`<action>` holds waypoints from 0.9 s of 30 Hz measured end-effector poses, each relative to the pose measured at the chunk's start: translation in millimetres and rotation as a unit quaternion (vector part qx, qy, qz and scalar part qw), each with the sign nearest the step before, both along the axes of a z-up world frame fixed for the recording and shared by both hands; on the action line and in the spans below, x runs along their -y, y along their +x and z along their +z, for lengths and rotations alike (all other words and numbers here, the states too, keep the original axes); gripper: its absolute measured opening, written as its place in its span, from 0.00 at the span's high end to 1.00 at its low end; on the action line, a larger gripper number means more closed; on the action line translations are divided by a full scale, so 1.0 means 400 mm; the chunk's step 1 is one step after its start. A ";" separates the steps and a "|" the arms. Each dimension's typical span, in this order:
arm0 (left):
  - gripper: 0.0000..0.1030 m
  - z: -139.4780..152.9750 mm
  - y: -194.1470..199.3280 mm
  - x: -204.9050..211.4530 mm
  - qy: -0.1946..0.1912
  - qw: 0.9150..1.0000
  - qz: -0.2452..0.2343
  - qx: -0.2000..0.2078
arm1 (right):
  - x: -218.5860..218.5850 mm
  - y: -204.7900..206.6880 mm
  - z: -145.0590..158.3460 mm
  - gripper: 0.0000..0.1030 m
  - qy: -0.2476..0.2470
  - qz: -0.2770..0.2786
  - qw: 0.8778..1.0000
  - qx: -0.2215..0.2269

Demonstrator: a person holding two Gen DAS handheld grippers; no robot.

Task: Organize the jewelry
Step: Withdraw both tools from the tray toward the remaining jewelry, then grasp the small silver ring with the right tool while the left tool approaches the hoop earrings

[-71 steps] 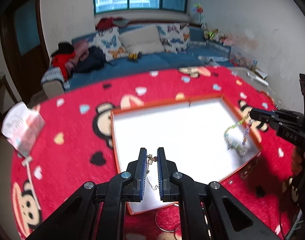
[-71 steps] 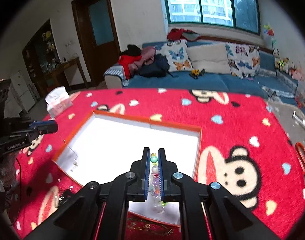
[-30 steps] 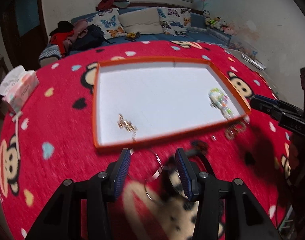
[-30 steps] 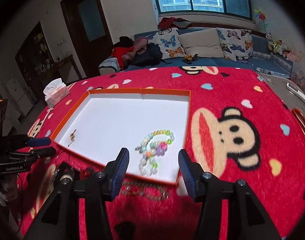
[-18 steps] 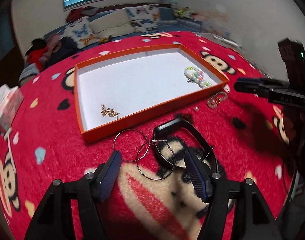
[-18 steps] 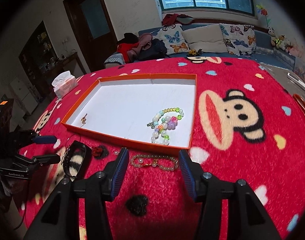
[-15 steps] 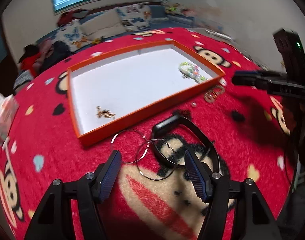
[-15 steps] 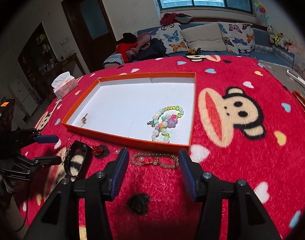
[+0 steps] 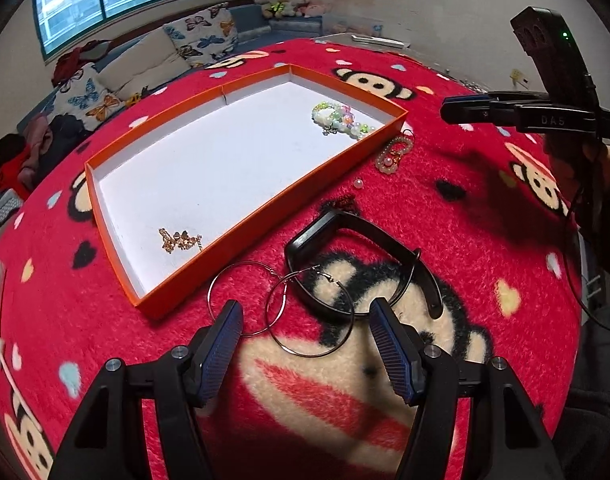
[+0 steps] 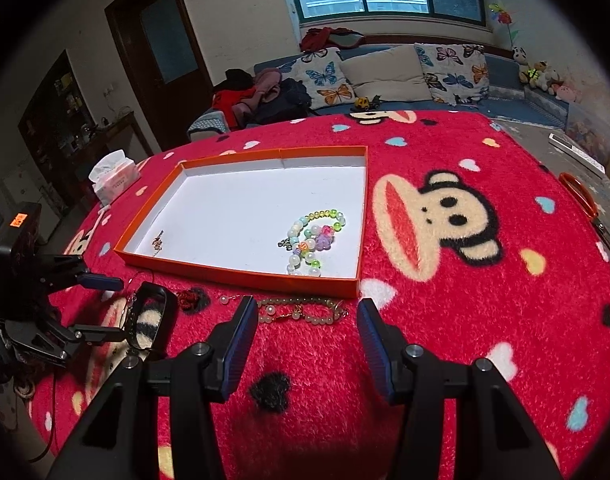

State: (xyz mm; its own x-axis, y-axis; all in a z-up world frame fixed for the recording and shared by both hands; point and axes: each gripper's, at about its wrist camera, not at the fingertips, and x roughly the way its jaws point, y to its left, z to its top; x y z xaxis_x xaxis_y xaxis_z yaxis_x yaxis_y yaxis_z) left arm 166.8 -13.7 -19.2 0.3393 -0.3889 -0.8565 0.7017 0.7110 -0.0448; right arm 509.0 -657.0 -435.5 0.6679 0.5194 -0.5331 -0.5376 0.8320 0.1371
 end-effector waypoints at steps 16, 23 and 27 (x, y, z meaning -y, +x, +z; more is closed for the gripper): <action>0.32 -0.022 0.023 -0.008 0.003 0.997 -0.071 -0.007 | -0.001 -0.004 -0.009 0.45 0.010 -0.034 0.999 -0.008; 0.32 -0.034 0.033 0.006 0.004 0.996 -0.092 -0.006 | 0.004 0.001 -0.026 0.45 0.008 -0.048 0.999 -0.016; 0.32 -0.039 0.034 0.008 -0.002 0.995 -0.100 -0.002 | 0.003 0.005 -0.030 0.45 0.005 -0.051 0.999 -0.018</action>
